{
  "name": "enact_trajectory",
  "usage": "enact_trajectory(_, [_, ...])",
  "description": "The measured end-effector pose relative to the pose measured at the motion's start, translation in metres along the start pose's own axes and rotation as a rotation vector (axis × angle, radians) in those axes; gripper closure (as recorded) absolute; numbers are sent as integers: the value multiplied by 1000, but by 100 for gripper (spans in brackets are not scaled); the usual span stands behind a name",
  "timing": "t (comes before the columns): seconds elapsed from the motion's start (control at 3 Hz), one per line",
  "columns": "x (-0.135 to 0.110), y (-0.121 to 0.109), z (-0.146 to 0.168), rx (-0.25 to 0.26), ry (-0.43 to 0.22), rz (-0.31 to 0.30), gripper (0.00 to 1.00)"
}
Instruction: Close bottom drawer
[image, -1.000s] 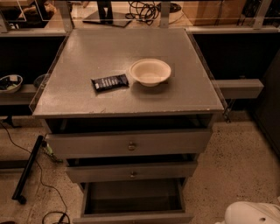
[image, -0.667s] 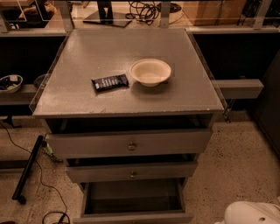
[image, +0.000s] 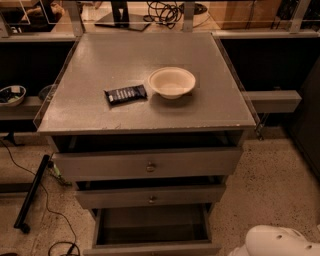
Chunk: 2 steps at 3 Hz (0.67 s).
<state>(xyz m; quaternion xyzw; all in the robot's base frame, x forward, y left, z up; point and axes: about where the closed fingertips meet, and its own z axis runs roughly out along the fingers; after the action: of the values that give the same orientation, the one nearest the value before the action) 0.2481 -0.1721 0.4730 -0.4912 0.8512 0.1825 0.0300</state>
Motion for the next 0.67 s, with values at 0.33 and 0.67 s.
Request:
enact_trajectory(0.33, [1, 1, 1, -3, -1, 1, 100])
enact_trajectory(0.67, [8, 3, 49, -52, -42, 52, 100])
